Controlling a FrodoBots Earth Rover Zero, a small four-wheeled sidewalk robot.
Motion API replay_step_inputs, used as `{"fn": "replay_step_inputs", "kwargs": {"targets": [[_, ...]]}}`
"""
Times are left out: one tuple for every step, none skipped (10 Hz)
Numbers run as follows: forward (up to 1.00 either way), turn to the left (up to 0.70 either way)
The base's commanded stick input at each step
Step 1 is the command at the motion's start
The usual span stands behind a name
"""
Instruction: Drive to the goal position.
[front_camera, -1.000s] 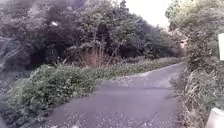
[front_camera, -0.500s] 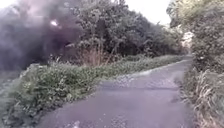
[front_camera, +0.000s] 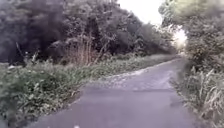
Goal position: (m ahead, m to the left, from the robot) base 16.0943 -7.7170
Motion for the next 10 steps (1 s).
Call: {"fn": "replay_step_inputs", "kwargs": {"targets": [[0.7, 0.0], [0.7, 0.0], [0.7, -0.15], [0.7, 0.0], [0.7, 0.0], [0.7, 0.0], [0.7, -0.02], [0.7, -0.25], [0.7, -0.35], [0.7, -0.35]]}}
